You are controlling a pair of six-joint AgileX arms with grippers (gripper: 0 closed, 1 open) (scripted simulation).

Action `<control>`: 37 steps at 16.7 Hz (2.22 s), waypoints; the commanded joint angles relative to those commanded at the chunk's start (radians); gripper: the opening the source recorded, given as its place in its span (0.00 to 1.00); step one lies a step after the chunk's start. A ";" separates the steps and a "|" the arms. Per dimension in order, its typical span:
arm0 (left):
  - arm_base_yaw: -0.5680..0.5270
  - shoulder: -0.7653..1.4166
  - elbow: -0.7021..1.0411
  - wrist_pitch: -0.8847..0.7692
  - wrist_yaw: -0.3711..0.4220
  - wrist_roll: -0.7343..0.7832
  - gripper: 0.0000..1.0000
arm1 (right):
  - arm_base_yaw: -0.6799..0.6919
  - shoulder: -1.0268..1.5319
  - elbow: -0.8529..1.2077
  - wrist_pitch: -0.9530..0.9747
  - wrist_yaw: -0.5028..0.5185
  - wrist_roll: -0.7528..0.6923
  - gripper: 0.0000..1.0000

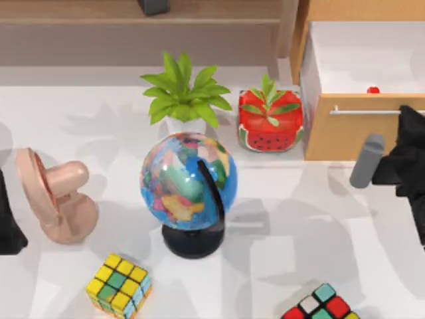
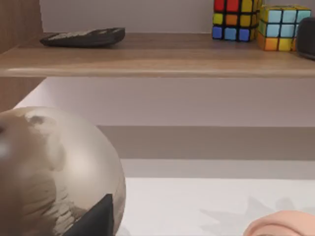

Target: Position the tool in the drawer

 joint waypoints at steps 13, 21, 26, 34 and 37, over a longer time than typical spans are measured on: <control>0.000 0.000 0.000 0.000 0.000 0.000 1.00 | -0.053 0.062 0.198 -0.139 -0.054 0.002 0.00; 0.000 0.000 0.000 0.000 0.000 0.000 1.00 | -0.092 0.153 0.421 -0.274 -0.093 0.000 0.00; 0.000 0.000 0.000 0.000 0.000 0.000 1.00 | -0.096 0.164 0.449 -0.291 -0.099 0.000 0.00; 0.000 0.000 0.000 0.000 0.000 0.000 1.00 | -0.114 0.237 0.611 -0.381 -0.115 0.001 0.00; 0.000 0.000 0.000 0.000 0.000 0.000 1.00 | -0.125 0.278 0.706 -0.436 -0.126 0.001 0.00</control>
